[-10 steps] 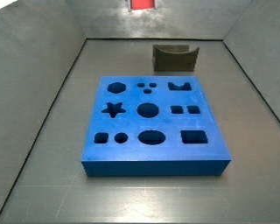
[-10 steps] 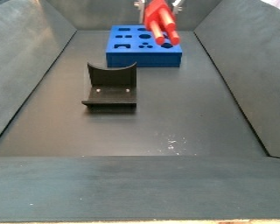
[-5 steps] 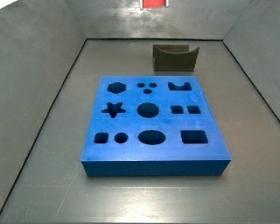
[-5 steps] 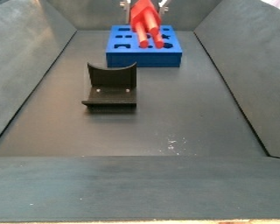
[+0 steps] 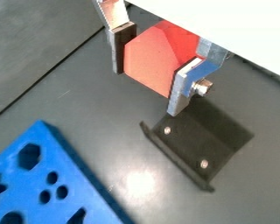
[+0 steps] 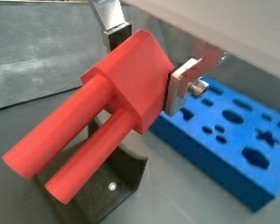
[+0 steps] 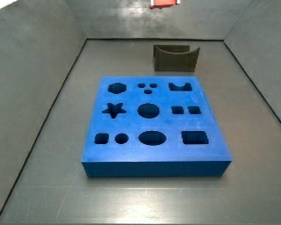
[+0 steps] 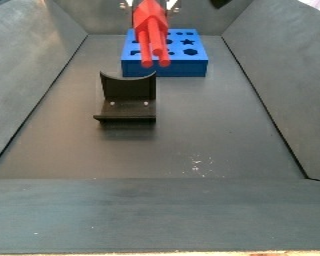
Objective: Pick up the 3 prong object. Move up. Rotate the 3 prong object. Place the 3 prong object on the fixture. Regrasp the 3 prong object. Move to above the board. Insert the 3 prong object.
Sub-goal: Place the 3 prong object on the fixture.
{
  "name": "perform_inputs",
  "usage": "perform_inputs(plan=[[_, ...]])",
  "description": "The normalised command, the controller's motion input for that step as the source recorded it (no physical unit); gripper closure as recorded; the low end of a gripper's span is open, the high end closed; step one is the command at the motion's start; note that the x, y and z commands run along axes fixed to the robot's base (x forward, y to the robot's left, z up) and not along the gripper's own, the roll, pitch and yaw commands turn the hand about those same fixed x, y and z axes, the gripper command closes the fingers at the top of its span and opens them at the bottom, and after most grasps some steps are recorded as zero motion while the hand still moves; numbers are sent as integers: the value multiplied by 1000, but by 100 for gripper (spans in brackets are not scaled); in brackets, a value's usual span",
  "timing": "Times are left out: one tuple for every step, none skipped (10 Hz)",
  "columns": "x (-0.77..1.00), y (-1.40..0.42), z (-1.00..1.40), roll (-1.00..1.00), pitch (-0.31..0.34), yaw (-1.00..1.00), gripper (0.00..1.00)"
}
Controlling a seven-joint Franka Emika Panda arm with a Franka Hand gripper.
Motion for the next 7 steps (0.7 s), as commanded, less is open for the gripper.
perform_inputs(plan=[[694, 60, -17, -1000, 114, -141, 100], [595, 56, -18, -981, 111, -163, 100], [547, 55, -19, -874, 97, -157, 100], [455, 53, -20, -654, 70, -144, 100], [386, 52, -20, -486, 52, -133, 100], [293, 45, -18, -273, 40, -114, 100], [216, 34, -10, -195, 27, -104, 100]])
